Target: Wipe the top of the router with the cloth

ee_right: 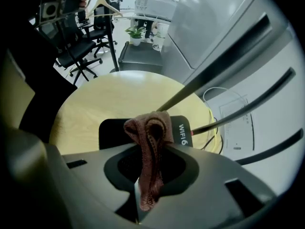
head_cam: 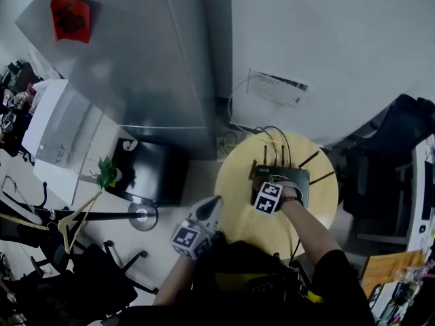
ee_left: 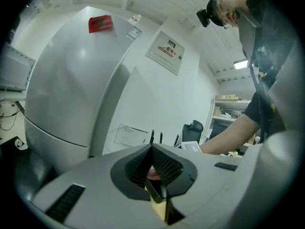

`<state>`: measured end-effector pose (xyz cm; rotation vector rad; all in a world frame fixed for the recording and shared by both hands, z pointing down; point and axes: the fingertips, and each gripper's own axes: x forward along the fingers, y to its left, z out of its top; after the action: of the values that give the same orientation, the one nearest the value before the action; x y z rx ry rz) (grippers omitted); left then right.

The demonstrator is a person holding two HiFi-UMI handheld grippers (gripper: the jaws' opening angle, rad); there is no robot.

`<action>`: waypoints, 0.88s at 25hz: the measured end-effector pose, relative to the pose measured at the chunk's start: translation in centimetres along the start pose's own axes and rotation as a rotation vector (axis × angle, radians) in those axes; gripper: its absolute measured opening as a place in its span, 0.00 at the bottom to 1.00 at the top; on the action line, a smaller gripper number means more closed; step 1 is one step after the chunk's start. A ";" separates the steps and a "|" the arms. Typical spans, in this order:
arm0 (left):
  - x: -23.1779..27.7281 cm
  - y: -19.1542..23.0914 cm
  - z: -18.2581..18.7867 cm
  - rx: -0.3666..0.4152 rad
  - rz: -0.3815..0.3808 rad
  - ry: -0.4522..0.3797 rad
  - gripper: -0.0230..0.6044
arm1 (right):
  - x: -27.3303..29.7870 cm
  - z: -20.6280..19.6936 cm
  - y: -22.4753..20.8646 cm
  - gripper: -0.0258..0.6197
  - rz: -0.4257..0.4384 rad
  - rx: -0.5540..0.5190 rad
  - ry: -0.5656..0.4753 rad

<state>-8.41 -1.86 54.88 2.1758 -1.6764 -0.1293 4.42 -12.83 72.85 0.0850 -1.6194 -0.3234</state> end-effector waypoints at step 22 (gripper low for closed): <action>0.6 -1.9 -0.2 0.018 -0.043 0.002 0.04 | -1.6 -0.6 7.0 0.14 0.263 0.071 -0.052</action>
<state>-6.40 -1.95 54.49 2.2254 -1.6370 -0.1242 6.11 -5.86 73.11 -0.0831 -1.6709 -0.0656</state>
